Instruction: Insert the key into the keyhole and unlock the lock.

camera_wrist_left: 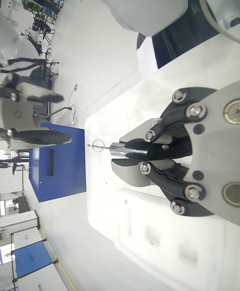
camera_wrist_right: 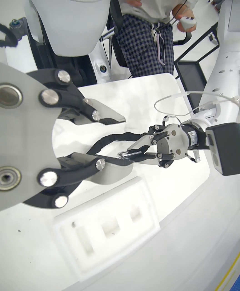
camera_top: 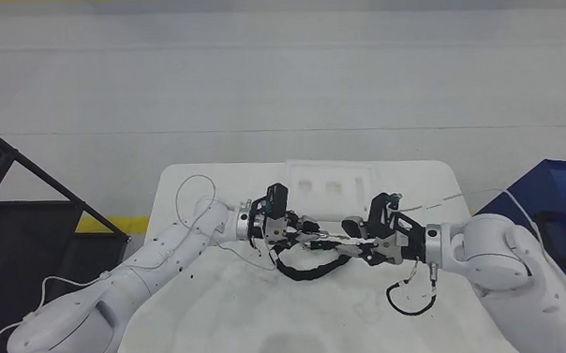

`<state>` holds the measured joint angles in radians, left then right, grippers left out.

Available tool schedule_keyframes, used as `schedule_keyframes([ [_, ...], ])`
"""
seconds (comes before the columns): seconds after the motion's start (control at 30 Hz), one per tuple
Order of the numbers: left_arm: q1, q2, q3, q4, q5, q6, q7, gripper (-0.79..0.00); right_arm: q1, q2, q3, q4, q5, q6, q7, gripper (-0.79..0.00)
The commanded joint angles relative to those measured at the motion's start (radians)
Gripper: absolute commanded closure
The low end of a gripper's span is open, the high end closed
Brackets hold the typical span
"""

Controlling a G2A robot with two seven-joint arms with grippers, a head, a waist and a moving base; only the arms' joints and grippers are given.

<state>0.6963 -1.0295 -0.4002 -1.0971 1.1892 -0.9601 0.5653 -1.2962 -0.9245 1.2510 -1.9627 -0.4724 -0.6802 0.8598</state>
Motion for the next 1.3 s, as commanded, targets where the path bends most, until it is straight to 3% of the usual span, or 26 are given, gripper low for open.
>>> schedule_keyframes([
  [0.0, 0.012, -0.002, -0.006, 0.011, 0.003, 0.025, -0.028, 0.000, -0.005, 0.003, 0.012, -0.001, 0.017, 0.006, 0.010, -0.785],
  [0.5, 0.071, -0.027, -0.032, 0.136, 0.027, 0.049, -0.089, 0.000, -0.036, 0.015, 0.027, 0.001, 0.024, 0.015, -0.009, -0.785],
  [1.0, 0.088, -0.085, -0.010, 0.260, 0.097, 0.028, -0.067, 0.000, -0.043, 0.024, 0.038, -0.006, 0.020, 0.019, -0.028, -0.785],
  [1.07, 0.086, -0.092, -0.010, 0.272, 0.105, 0.028, -0.065, -0.379, -0.041, 0.024, 0.034, -0.007, 0.018, 0.021, -0.028, -0.785],
  [1.1, 0.084, -0.095, -0.008, 0.278, 0.111, 0.025, -0.068, -0.653, -0.039, 0.024, 0.031, -0.007, 0.017, 0.022, -0.028, -0.785],
  [1.13, 0.083, -0.098, -0.007, 0.284, 0.114, 0.015, -0.073, -0.785, -0.036, 0.024, 0.029, -0.006, 0.015, 0.021, -0.027, -0.785],
  [1.27, 0.076, -0.111, -0.009, 0.302, 0.103, -0.021, -0.090, -0.785, -0.020, 0.025, 0.014, 0.005, -0.006, 0.033, -0.005, -0.785],
])
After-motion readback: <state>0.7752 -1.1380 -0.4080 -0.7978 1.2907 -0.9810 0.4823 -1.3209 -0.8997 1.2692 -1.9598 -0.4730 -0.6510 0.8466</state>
